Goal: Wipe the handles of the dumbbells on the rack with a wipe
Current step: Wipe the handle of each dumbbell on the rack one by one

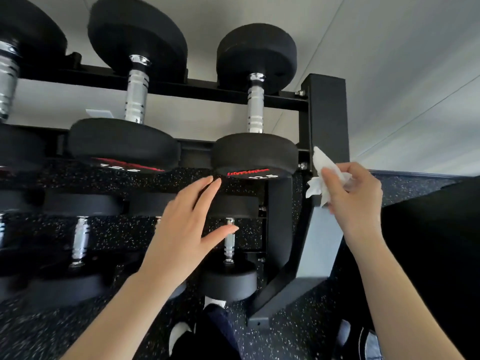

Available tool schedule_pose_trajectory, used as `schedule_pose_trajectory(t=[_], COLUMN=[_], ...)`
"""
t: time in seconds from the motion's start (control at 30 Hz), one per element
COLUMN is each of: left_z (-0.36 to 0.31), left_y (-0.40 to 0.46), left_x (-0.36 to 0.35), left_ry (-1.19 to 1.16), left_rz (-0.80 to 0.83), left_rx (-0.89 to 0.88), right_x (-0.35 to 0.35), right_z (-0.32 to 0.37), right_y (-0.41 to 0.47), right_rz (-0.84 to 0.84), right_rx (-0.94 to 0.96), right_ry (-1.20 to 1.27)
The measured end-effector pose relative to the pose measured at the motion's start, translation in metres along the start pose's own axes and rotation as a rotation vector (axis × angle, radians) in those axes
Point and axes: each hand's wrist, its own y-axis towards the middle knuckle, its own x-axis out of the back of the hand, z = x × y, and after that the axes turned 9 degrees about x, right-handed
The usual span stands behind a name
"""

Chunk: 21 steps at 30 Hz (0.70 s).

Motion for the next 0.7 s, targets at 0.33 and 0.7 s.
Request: schedule_pose_trajectory(t=[0.33,0.7], left_z=[0.030,0.054], left_y=[-0.088,-0.132], left_x=[-0.089,-0.220], left_ry=[0.197,0.372], left_rz=[0.310,0.428], left_rx=[0.025,0.121], right_x=[-0.030,-0.092], right_z=[-0.034,-0.131], right_y=[-0.104,-0.140], right_rz=[0.137,0.301], right_rx=[-0.127,-0.173], right_ry=[0.045,0.040])
